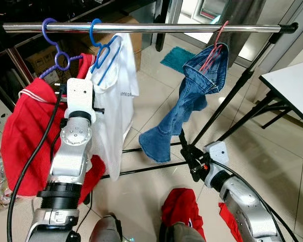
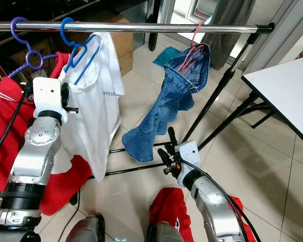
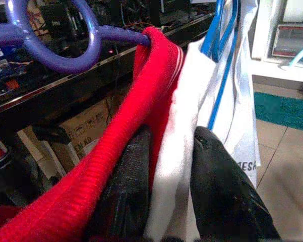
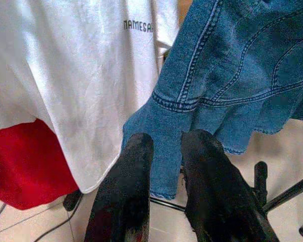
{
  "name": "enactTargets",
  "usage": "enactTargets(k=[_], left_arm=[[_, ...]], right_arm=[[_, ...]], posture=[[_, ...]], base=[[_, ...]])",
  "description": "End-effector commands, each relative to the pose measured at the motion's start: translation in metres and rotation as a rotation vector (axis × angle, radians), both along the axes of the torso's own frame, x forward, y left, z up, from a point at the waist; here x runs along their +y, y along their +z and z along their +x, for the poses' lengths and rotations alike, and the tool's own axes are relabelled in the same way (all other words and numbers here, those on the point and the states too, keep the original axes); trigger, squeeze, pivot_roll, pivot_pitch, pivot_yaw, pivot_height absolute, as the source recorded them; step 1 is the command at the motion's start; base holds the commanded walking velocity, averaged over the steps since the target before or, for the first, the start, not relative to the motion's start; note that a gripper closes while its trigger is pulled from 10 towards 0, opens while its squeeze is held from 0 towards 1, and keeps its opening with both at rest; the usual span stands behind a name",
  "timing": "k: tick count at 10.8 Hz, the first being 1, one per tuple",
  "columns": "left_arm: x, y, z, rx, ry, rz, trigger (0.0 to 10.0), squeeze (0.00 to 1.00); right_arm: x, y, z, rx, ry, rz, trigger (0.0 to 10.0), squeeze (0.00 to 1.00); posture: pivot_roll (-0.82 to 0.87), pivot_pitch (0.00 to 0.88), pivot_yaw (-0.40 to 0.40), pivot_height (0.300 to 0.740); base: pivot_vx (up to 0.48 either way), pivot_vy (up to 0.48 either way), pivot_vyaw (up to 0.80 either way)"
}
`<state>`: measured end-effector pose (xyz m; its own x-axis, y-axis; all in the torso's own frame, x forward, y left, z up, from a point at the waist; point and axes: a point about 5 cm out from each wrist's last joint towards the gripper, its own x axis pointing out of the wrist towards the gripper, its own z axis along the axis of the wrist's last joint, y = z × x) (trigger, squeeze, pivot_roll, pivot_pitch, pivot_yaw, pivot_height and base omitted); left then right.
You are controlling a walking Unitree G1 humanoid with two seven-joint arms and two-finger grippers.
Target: Hang hanger
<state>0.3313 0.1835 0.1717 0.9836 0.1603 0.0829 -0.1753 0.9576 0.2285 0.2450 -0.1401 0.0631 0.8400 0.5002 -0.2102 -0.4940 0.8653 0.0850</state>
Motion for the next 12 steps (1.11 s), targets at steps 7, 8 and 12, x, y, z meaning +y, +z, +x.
enactTargets(k=[7, 8, 12], left_arm=[[-0.005, -0.019, -0.011, 0.069, 0.036, -0.040, 10.0, 0.00], [-0.005, -0.019, -0.011, 0.069, 0.036, -0.040, 10.0, 0.00], [-0.005, -0.019, -0.011, 0.069, 0.036, -0.040, 10.0, 0.00]], right_arm=[[-0.003, -0.003, 0.004, 0.001, -0.023, -0.002, 10.0, 0.00], [-0.003, -0.003, 0.004, 0.001, -0.023, -0.002, 10.0, 0.00], [-0.003, -0.003, 0.004, 0.001, -0.023, -0.002, 10.0, 0.00]], posture=[[0.17, 0.093, -0.070, 0.740], [0.17, 0.093, -0.070, 0.740], [0.17, 0.093, -0.070, 0.740]], base=[[0.000, 0.000, 0.00], [0.000, 0.000, 0.00], [0.000, 0.000, 0.00]])
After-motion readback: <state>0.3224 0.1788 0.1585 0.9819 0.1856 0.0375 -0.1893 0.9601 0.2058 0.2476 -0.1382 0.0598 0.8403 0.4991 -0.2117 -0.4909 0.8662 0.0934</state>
